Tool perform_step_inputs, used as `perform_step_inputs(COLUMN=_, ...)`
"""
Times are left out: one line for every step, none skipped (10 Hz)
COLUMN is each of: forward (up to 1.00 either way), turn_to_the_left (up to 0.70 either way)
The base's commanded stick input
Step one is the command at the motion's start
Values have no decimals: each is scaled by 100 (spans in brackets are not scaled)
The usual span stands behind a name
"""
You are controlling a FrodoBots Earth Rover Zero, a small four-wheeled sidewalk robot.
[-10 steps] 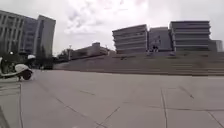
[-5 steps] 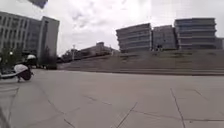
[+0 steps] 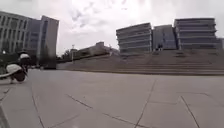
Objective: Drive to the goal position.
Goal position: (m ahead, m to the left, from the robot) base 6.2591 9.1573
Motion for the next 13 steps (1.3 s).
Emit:
perform_step_inputs(forward=70, turn_to_the_left=0)
perform_step_inputs(forward=70, turn_to_the_left=2)
perform_step_inputs(forward=70, turn_to_the_left=9)
perform_step_inputs(forward=70, turn_to_the_left=14)
perform_step_inputs(forward=70, turn_to_the_left=14)
perform_step_inputs(forward=70, turn_to_the_left=14)
perform_step_inputs(forward=70, turn_to_the_left=14)
perform_step_inputs(forward=70, turn_to_the_left=14)
perform_step_inputs(forward=70, turn_to_the_left=14)
perform_step_inputs(forward=70, turn_to_the_left=14)
perform_step_inputs(forward=70, turn_to_the_left=14)
perform_step_inputs(forward=70, turn_to_the_left=14)
perform_step_inputs(forward=70, turn_to_the_left=14)
